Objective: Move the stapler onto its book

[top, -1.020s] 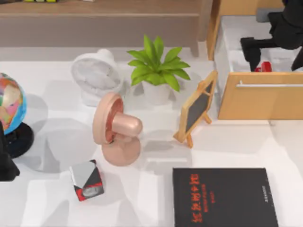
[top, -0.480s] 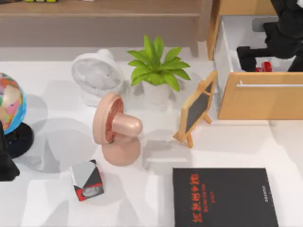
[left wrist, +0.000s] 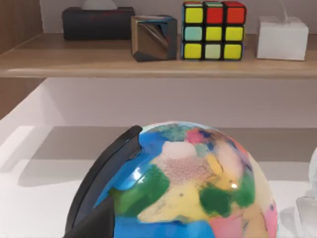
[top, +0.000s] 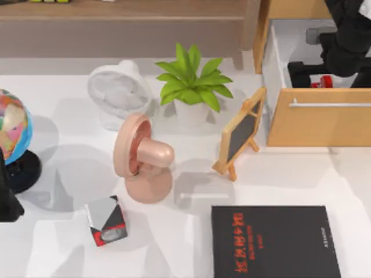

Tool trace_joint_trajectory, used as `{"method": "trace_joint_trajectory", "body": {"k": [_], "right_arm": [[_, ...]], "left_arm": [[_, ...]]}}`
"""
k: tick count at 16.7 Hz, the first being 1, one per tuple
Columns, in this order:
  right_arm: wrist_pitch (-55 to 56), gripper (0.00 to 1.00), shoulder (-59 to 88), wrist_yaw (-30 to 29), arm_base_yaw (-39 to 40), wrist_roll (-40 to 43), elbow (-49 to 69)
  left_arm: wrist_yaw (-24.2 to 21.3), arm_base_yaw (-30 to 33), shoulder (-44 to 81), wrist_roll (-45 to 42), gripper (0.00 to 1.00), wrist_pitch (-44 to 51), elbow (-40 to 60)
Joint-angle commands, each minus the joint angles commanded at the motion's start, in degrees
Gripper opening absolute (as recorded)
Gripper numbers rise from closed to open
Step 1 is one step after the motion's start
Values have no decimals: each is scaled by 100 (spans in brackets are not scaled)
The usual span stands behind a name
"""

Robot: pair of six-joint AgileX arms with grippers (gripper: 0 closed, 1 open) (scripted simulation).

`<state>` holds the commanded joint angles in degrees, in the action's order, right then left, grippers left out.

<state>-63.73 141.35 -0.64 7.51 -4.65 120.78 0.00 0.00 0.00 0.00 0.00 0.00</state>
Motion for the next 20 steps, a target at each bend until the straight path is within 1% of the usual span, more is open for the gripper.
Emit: {"method": "trace_joint_trajectory", "body": {"k": [12,13,20], "right_arm": [[0,2,0,0,0,0,0],[0,0,0,0,0,0,0],[0,0,0,0,0,0,0]], "left_arm": [[0,0,0,0,100,0,0],[0,0,0,0,100,0,0],[0,0,0,0,100,0,0]]}}
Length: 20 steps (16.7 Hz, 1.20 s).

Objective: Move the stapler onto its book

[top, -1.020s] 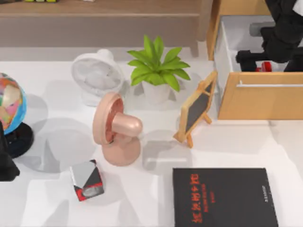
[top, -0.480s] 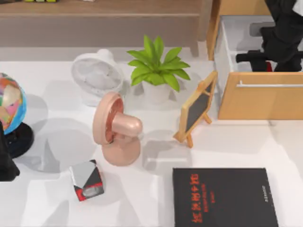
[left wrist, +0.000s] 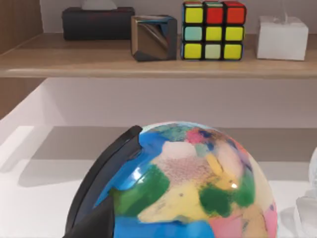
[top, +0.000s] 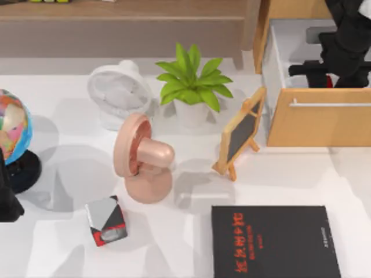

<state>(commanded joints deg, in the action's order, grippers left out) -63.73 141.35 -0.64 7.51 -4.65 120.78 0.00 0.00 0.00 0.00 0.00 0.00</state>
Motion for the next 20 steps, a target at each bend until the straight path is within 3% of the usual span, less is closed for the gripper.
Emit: {"method": "trace_joint_trajectory", "body": {"k": [11,20], "right_arm": [[120,0,-1492,-405,238,-474,-608],[719,0,-3670,-681,1432,-1881,-2156]], "left_arm": [[0,0,0,0,100,0,0],[0,0,0,0,100,0,0]]}}
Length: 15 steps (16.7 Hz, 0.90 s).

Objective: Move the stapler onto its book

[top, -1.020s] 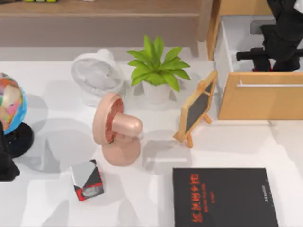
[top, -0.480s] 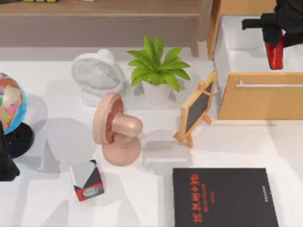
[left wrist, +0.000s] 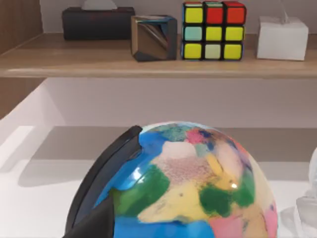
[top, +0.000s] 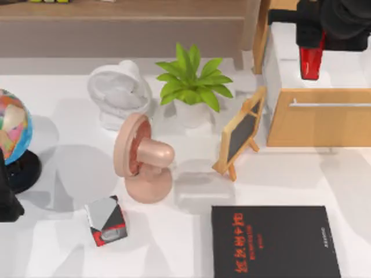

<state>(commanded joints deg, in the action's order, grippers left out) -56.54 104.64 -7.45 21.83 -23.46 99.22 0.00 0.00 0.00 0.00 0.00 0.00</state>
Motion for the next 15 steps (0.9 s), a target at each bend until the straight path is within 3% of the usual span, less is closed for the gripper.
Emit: {"method": "trace_joint_trajectory", "body": {"k": [9,15], "right_arm": [[103,0,-1119,135,1563,-1465,-2293],[152,0,-1157,272,2186,-2057,-3422]], "left_arm": [[0,0,0,0,100,0,0],[0,0,0,0,100,0,0]]}}
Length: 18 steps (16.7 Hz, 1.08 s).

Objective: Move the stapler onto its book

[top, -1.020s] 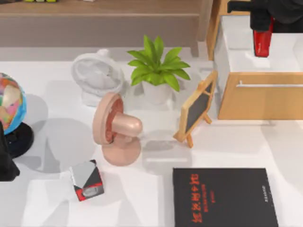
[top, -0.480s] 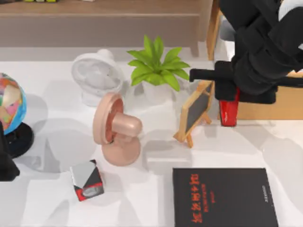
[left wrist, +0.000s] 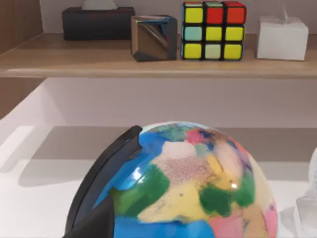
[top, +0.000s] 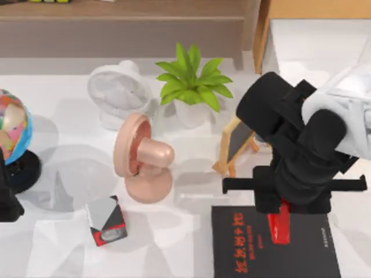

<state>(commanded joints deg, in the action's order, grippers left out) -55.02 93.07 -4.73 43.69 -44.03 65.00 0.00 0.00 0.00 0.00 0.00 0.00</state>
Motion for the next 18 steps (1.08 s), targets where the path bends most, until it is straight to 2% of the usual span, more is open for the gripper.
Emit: {"method": "trace_joint_trajectory", "body": {"k": [9,18], "right_arm": [[44,0,40,36,90,-121,-252],[727,0,322,37,90,-96,-674]], "left_arm": [[0,0,0,0,100,0,0],[0,0,0,0,100,0,0]]}}
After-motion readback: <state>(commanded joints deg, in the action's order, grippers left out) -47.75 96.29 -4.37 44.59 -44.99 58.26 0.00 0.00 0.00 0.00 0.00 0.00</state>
